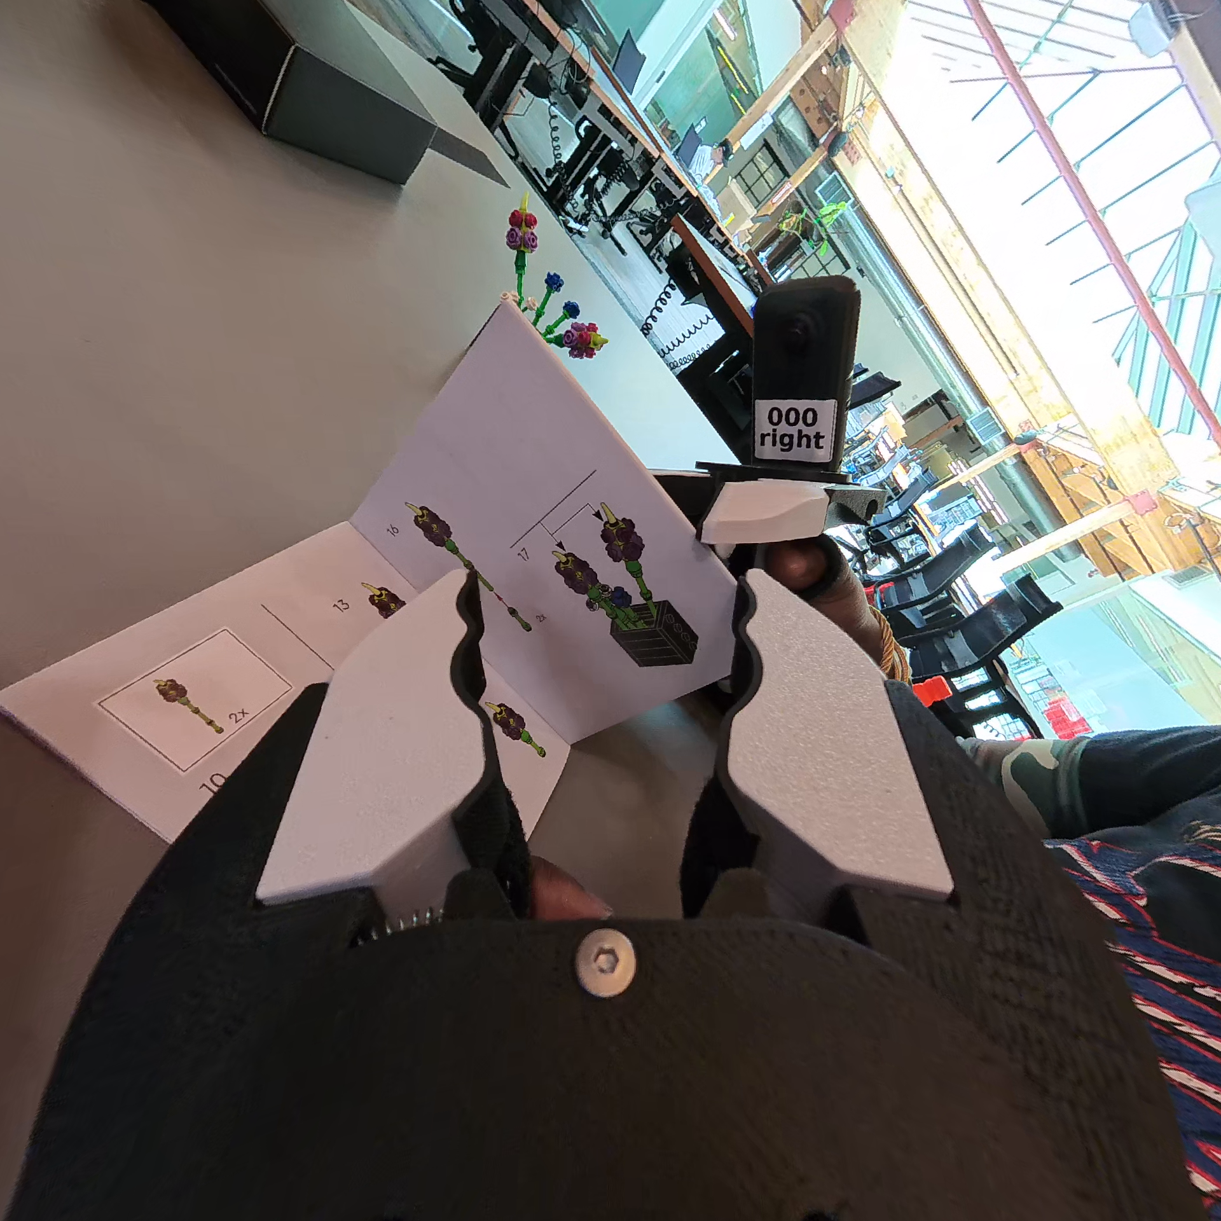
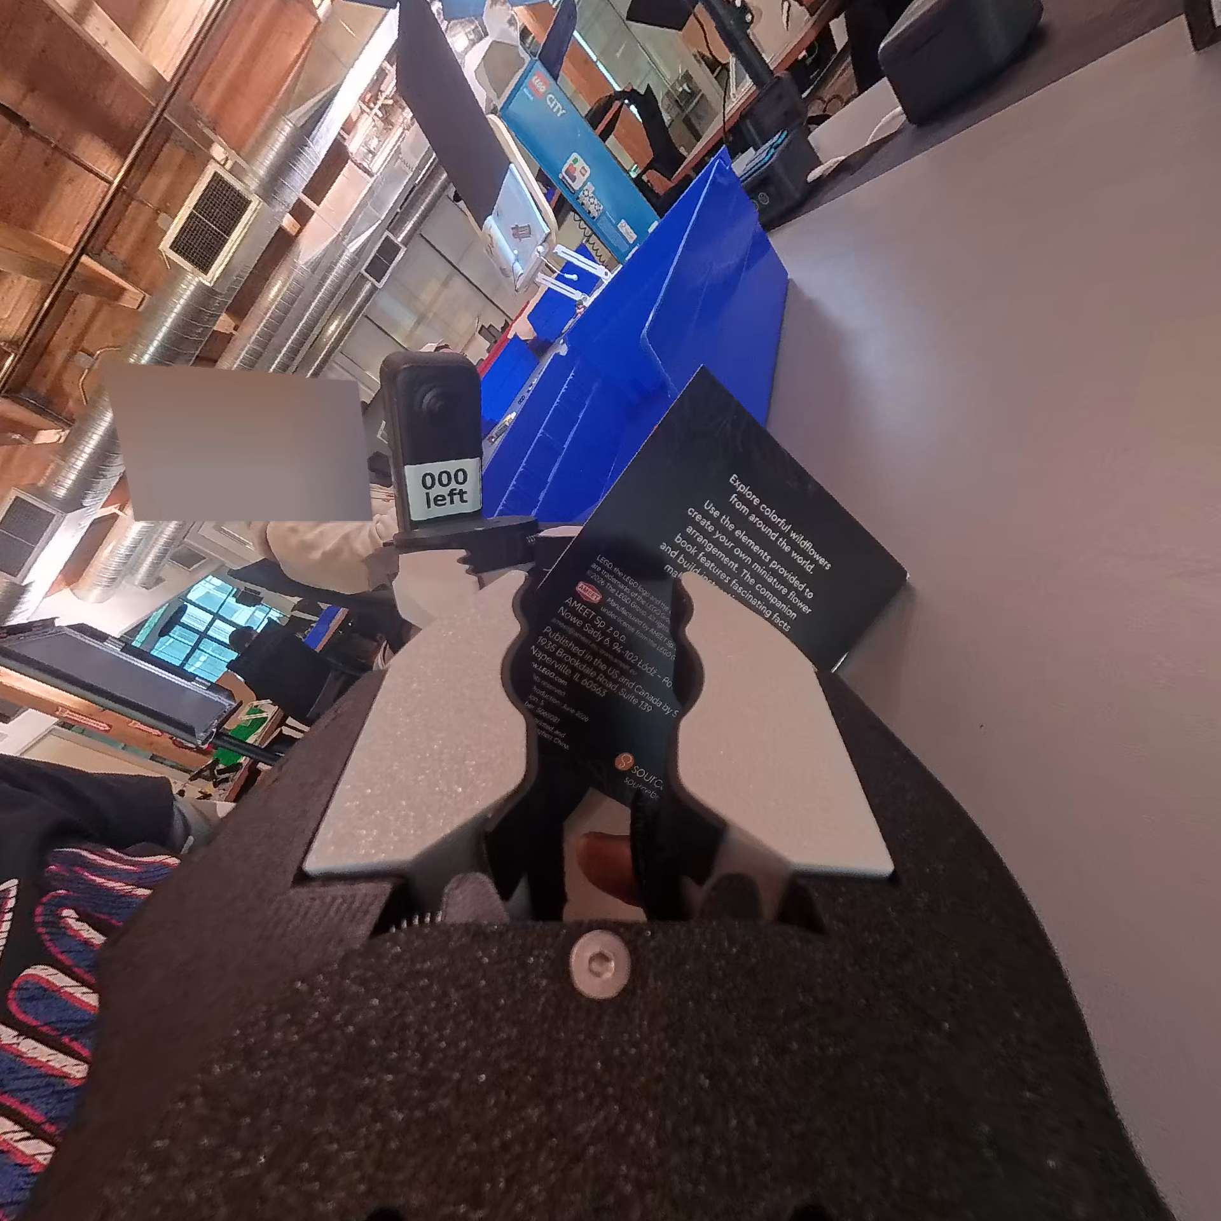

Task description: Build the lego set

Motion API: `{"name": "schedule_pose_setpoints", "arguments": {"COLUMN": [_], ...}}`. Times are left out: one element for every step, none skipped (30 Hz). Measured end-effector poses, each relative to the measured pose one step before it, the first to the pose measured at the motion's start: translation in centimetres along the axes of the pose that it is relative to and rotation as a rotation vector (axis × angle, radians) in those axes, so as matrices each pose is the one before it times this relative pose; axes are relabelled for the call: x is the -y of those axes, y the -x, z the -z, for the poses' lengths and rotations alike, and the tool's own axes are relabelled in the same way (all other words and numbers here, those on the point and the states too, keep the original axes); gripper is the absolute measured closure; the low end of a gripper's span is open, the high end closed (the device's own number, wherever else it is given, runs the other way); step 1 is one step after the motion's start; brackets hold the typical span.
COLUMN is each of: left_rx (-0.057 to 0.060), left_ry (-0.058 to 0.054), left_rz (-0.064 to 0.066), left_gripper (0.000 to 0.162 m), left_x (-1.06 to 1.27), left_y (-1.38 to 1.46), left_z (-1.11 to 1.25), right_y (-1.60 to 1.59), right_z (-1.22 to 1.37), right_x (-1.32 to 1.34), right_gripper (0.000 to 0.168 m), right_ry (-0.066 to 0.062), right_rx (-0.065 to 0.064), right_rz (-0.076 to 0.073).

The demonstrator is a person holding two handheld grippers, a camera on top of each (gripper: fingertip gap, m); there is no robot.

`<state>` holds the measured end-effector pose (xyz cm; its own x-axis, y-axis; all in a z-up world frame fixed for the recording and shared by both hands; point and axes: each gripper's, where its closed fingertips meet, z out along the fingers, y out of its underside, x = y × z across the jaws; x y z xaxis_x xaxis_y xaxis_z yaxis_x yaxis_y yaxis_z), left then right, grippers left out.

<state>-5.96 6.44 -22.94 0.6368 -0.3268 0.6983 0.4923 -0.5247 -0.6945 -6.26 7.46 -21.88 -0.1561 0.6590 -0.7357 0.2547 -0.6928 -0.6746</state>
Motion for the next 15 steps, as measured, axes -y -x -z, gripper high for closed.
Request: {"name": "schedule_pose_setpoints", "arguments": {"left_rx": [0.0037,0.0046,0.0025,0.0006,0.0006,0.0013,0.0023,0.0021,0.0009,-0.0001,0.0002,0.0027,0.0047,0.0013,-0.0028], "left_ry": [0.0010,0.0012,0.0005,0.0001,0.0002,-0.0002,-0.0014,-0.0018,-0.0006,0.0001,-0.0006,-0.0009,-0.0006,-0.0021,-0.0056], "left_rz": [-0.0005,-0.0009,-0.0011,-0.0006,-0.0004,-0.0006,-0.0008,-0.0007,0.0002,0.0009,0.0012,0.0013,0.0007,0.0000,0.0002], "left_gripper": [0.089,0.089,0.089,0.089,0.089,0.089,0.089,0.089,0.090,0.090,0.090,0.090,0.090,0.090,0.090], "left_x": [-0.023,-0.020,-0.005,0.001,-0.005,0.010,0.029,0.025,0.015,-0.003,-0.002,0.002,-0.007,0.026,0.082], "left_y": [0.042,0.060,0.027,-0.001,-0.009,0.011,0.005,0.022,0.007,0.006,0.015,0.052,0.077,0.027,-0.051], "left_z": [0.009,0.002,0.000,-0.003,-0.009,-0.013,-0.002,-0.003,0.011,0.004,-0.002,0.023,0.020,0.026,0.037], "right_y": [0.005,0.013,-0.004,0.001,0.016,0.007,0.006,-0.004,-0.003,-0.003,-0.008,-0.010,-0.002,-0.011,-0.008], "right_z": [-0.014,-0.009,-0.003,-0.005,-0.011,-0.016,-0.007,-0.004,0.001,0.007,0.009,0.011,0.022,0.008,0.018], "right_x": [-0.009,-0.009,-0.008,-0.003,-0.007,-0.001,-0.008,-0.001,0.010,-0.006,0.010,-0.001,0.003,0.012,0.001], "right_gripper": [0.129,0.129,0.129,0.129,0.129,0.129,0.129,0.129,0.129,0.129,0.129,0.129,0.129,0.129,0.129], "right_ry": [-0.0001,-0.0004,0.0000,-0.0003,0.0002,0.0005,-0.0004,-0.0005,-0.0002,-0.0003,-0.0005,-0.0001,-0.0001,-0.0006,-0.0005], "right_rx": [0.0003,0.0002,-0.0004,-0.0003,0.0008,0.0006,0.0003,0.0002,0.0002,0.0000,-0.0003,0.0003,0.0000,-0.0004,0.0001], "right_rz": [-0.0004,0.0003,0.0007,0.0003,-0.0001,-0.0002,-0.0004,0.0000,-0.0001,-0.0004,-0.0001,0.0001,-0.0001,0.0000,-0.0003]}}
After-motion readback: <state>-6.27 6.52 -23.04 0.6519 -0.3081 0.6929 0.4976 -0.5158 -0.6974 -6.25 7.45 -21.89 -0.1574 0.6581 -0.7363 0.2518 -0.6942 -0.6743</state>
